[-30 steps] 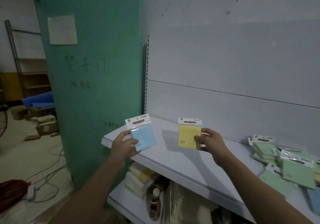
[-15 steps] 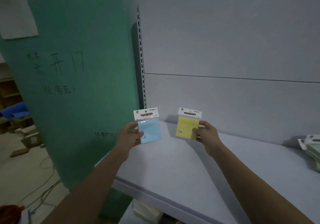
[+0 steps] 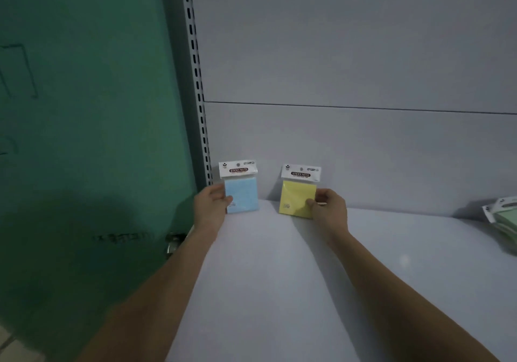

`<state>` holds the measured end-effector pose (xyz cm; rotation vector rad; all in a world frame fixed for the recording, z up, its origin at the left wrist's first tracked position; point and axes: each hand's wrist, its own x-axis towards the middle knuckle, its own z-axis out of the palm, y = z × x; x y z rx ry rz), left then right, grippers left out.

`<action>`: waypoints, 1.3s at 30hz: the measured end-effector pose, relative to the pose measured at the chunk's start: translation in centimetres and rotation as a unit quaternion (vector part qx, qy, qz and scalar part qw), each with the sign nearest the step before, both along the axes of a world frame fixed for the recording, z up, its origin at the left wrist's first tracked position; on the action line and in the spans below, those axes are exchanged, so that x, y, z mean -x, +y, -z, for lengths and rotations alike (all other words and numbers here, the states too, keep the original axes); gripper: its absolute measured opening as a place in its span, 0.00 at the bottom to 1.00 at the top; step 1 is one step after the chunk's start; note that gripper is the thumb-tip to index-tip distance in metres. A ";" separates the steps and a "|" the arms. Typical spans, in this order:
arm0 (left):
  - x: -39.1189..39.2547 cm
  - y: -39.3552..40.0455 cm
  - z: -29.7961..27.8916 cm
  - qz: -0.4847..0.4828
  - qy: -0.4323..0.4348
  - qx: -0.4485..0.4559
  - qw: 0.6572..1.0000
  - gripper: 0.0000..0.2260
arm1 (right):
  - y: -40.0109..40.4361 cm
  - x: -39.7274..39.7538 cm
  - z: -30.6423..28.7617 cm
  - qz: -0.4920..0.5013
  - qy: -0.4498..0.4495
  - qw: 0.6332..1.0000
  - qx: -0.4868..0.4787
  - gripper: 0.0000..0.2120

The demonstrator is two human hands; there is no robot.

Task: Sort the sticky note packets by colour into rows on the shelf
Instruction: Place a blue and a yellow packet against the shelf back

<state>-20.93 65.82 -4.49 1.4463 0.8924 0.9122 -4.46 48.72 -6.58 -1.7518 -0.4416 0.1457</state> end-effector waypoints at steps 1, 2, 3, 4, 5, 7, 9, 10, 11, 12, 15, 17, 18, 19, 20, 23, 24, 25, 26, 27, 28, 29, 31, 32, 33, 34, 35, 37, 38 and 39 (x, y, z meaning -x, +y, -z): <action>-0.4 0.7 0.1 0.003 0.001 -0.011 1.000 0.15 | 0.5 0.1 0.1 0.008 -0.013 1.000 0.014 0.09; -0.8 1.4 0.4 0.002 0.002 -0.025 1.000 0.15 | 1.0 0.1 0.2 0.016 -0.025 0.999 0.027 0.09; -1.2 1.9 0.7 0.001 0.010 -0.040 0.999 0.15 | 1.3 0.2 0.3 0.024 -0.037 0.998 0.035 0.10; -1.5 2.3 1.1 0.000 0.016 -0.056 0.998 0.15 | 1.5 0.2 0.5 0.032 -0.047 0.998 0.039 0.11; -1.6 2.6 1.4 -0.001 0.022 -0.070 0.997 0.16 | 1.6 0.3 0.6 0.037 -0.054 0.997 0.040 0.11; -1.9 3.0 2.0 -0.010 0.026 -0.087 0.996 0.16 | 1.7 0.2 1.0 0.041 -0.068 0.996 0.034 0.11; -2.1 3.2 2.4 -0.015 0.031 -0.097 0.995 0.16 | 1.7 -0.1 1.2 0.038 -0.082 0.995 0.034 0.11; -2.3 3.4 2.6 -0.015 0.036 -0.106 0.994 0.15 | 1.8 -0.2 1.3 0.035 -0.089 0.995 0.036 0.11; -2.4 3.4 2.6 -0.014 0.045 -0.119 0.992 0.15 | 1.8 -0.4 1.2 0.035 -0.095 0.994 0.038 0.11; -2.5 3.5 2.7 -0.014 0.054 -0.131 0.990 0.14 | 1.9 -0.4 1.2 0.037 -0.101 0.994 0.037 0.11; -2.5 3.5 2.7 -0.014 0.059 -0.143 0.988 0.14 | 2.0 -0.6 1.1 0.054 -0.116 0.991 0.028 0.10; -2.5 3.5 2.6 -0.016 0.059 -0.143 0.988 0.14 | 1.9 -0.7 1.1 0.072 -0.114 0.991 0.023 0.10; -2.5 3.4 2.5 -0.016 0.060 -0.143 0.988 0.14 | 1.9 -0.8 1.1 0.079 -0.113 0.990 0.024 0.09; -2.5 3.3 2.4 -0.016 0.061 -0.142 0.988 0.14 | 1.8 -0.8 1.0 0.082 -0.114 0.990 0.028 0.09; -2.5 3.2 2.4 -0.016 0.061 -0.142 0.988 0.14 | 1.8 -0.8 1.0 0.083 -0.114 0.989 0.032 0.08; -2.3 3.0 2.1 -0.019 0.064 -0.139 0.988 0.15 | 1.9 -0.4 0.6 0.085 -0.116 0.989 0.044 0.08; -2.3 3.0 2.1 -0.020 0.068 -0.140 0.988 0.15 | 1.9 -0.2 0.6 0.084 -0.117 0.989 0.045 0.08; -2.3 3.0 2.1 -0.021 0.072 -0.143 0.987 0.15 | 1.9 -0.1 0.5 0.084 -0.116 0.989 0.044 0.08; -2.3 3.0 2.1 -0.022 0.074 -0.146 0.986 0.15 | 1.9 -0.1 0.5 0.083 -0.115 0.989 0.045 0.08; -2.4 3.0 2.1 -0.022 0.075 -0.146 0.986 0.14 | 1.9 0.1 0.4 0.082 -0.115 0.989 0.046 0.08; -2.4 3.1 2.1 -0.023 0.074 -0.144 0.987 0.14 | 1.9 0.1 0.4 0.083 -0.116 0.989 0.046 0.08; -2.5 3.2 2.2 -0.025 0.071 -0.140 0.987 0.14 | 1.9 0.2 0.3 0.083 -0.116 0.989 0.045 0.07; -2.6 3.2 2.4 -0.030 0.064 -0.138 0.988 0.14 | 1.8 0.3 0.2 0.096 -0.108 0.989 0.038 0.06; -2.7 3.3 2.5 -0.034 0.061 -0.142 0.987 0.14 | 1.8 0.2 0.2 0.107 -0.096 0.989 0.028 0.06; -2.8 3.3 2.5 -0.040 0.061 -0.148 0.986 0.14 | 1.8 0.2 0.2 0.118 -0.081 0.989 0.016 0.06; -2.8 3.3 2.5 -0.045 0.063 -0.154 0.985 0.15 | 1.7 0.1 0.2 0.127 -0.068 0.989 0.012 0.06; -2.7 3.2 2.4 -0.049 0.066 -0.156 0.984 0.15 | 1.5 0.2 0.0 0.130 -0.057 0.990 0.014 0.07; -2.4 2.9 2.0 -0.052 0.076 -0.156 0.983 0.16 | 0.6 0.5 -0.9 0.120 -0.025 0.992 0.033 0.09; -2.2 2.8 1.8 -0.052 0.084 -0.158 0.982 0.16 | 0.0 0.8 -1.4 0.111 -0.006 0.993 0.045 0.10; -1.9 2.7 1.5 -0.051 0.096 -0.162 0.981 0.17 | -0.8 1.1 -2.0 0.099 0.009 0.993 0.059 0.11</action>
